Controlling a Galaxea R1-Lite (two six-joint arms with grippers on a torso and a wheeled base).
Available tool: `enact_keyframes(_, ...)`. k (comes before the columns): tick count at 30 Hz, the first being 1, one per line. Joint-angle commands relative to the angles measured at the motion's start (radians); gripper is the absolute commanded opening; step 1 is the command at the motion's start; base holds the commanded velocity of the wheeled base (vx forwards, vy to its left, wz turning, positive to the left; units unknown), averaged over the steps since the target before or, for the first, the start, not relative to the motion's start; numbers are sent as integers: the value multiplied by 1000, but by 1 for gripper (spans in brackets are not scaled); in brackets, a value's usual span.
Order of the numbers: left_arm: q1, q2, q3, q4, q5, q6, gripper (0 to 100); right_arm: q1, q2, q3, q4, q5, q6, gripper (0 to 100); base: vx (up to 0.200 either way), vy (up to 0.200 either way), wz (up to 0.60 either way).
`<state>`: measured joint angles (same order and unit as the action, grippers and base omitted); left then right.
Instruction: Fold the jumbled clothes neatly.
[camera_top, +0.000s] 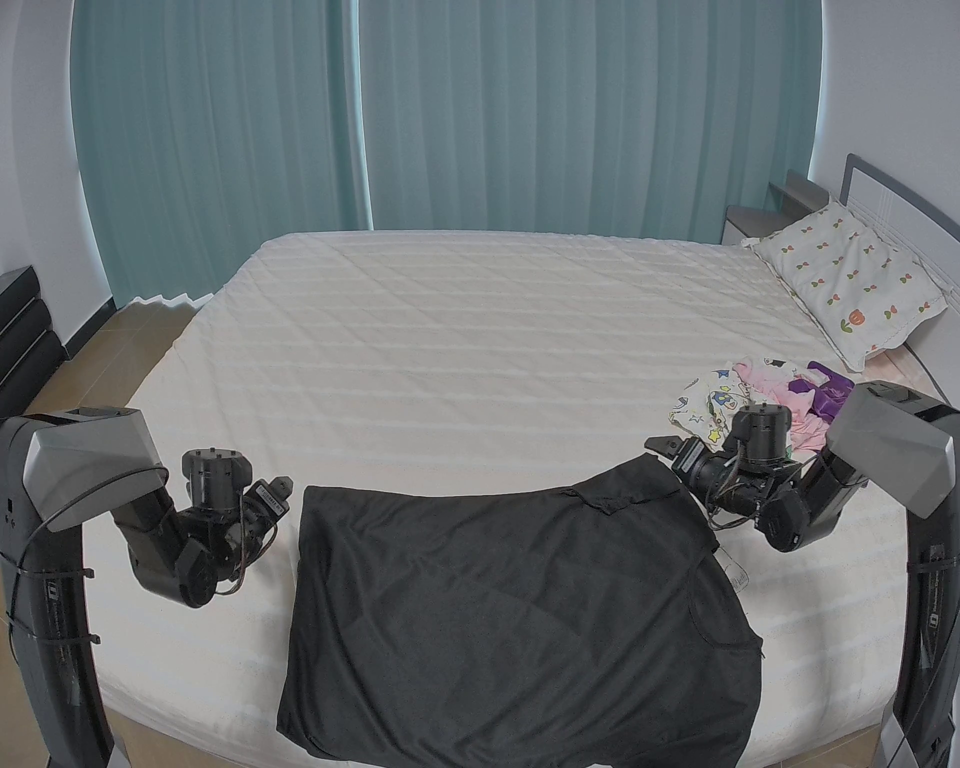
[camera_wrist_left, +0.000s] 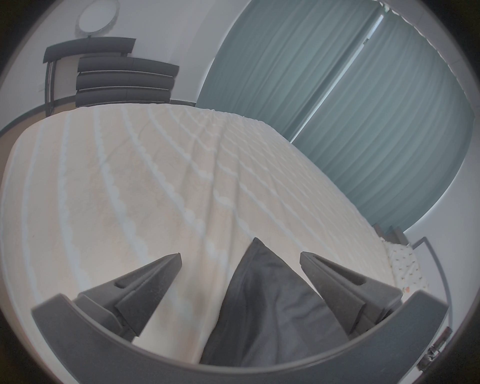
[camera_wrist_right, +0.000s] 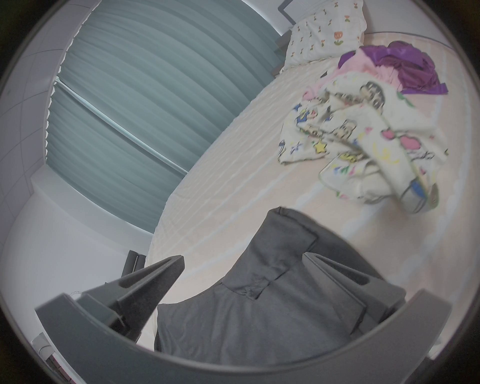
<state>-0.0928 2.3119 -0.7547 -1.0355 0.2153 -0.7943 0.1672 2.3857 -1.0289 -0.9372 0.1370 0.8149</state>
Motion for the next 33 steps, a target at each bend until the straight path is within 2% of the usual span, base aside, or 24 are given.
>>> enact_keyframes(1, -31, -103, 229, -161, -8, -66, 100, 83, 116, -168, 126, -42, 38, 100, 0, 0, 0)
enact_keyframes(4, -53, -94, 268, -195, -11, -108, 100, 90, 147, -223, 183, -56, 38, 100, 200, 0, 0)
enact_keyframes(9, -54, -80, 287, -228, -13, -108, 100, 95, 171, -272, 239, -99, 35, 100, 0, 0, 0)
enact_keyframes(16, -53, -46, 291, -245, -11, -108, 100, 100, 174, -276, 268, -102, 35, 100, 0, 0, 0)
enact_keyframes(22, -53, -45, 294, -248, -11, -109, 100, 100, 130, -247, 291, -108, 40, 100, 0, 0, 0)
enact_keyframes(27, -53, -39, 299, -248, -11, -109, 100, 106, 47, -160, 290, -108, 38, 100, 0, 0, 0)
enact_keyframes(33, -56, -37, 301, -248, -11, -111, 100, 132, 61, -123, 293, -111, 36, 100, 0, 0, 0)
